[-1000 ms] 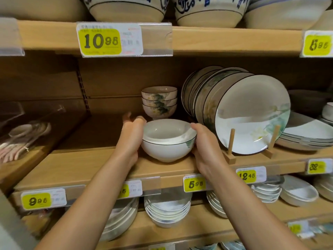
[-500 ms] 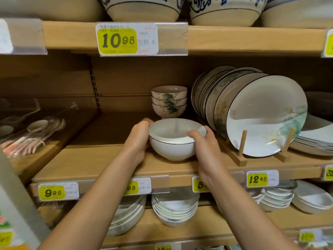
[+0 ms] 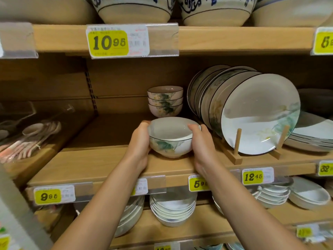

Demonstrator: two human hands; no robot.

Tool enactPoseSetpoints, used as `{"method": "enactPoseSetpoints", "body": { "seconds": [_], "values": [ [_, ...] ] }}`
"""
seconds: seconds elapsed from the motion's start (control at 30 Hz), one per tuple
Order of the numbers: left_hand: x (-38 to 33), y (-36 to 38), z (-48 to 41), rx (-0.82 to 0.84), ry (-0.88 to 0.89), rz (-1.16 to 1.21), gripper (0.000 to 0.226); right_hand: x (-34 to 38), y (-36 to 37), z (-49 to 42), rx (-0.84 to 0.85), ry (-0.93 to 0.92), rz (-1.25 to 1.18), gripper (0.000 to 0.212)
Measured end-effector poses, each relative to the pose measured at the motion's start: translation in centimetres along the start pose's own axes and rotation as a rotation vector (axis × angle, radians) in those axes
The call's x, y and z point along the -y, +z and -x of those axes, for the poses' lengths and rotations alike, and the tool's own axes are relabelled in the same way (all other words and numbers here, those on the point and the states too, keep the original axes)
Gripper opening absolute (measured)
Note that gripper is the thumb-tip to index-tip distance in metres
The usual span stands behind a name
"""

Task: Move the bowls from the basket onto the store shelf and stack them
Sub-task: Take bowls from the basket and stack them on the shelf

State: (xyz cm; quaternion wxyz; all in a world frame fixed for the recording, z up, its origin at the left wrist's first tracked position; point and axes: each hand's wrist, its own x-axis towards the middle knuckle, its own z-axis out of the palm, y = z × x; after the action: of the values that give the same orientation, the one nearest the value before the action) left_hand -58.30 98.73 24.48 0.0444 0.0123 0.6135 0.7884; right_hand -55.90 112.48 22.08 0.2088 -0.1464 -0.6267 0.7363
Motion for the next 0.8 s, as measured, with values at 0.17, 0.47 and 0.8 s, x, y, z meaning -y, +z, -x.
{"method": "enactPoseSetpoints", "body": {
  "seconds": [0.17,0.47,0.8],
  "values": [
    [0.7,-2.5,-0.2,0.082,0.008,0.043,0.032,0.6,-2.3,-0.9,0.076,0.028,-0.002,0.032],
    [-0.9,-5.9,-2.0,0.406,-0.052,-0.213,0.108,1.4,-4.6,0.1,0.309,0.072,-0.194,0.016],
    [-1.9,-6.7,-3.1,0.438,0.165,-0.351,0.093,0.7,-4.8,-0.3,0.595,-0.043,-0.238,0.073]
  ]
}}
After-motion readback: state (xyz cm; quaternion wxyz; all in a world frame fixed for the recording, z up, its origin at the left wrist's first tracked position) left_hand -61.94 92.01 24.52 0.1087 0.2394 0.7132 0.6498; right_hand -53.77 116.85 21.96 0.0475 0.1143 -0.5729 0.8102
